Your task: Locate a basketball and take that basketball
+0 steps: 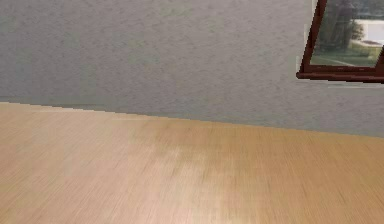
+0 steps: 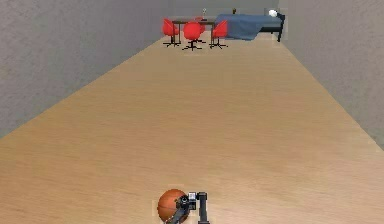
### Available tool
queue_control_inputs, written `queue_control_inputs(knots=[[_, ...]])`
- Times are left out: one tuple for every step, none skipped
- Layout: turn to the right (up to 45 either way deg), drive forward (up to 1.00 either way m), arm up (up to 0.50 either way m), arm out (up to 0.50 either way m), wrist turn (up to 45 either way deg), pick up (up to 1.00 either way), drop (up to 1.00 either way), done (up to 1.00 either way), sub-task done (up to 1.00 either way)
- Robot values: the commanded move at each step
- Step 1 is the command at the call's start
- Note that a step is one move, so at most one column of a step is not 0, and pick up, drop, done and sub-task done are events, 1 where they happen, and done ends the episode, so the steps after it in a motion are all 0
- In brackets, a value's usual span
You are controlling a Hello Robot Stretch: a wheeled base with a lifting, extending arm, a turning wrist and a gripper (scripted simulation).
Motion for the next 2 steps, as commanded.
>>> queue_control_inputs(knots=[[0.0, 0.00, 0.00, 0.00, 45.0, 0.00, 0.00, 0.00, 0.00], [0.0, 0.00, 0.00, 0.00, 45.0, 0.00, 0.00, 0.00, 0.00]])
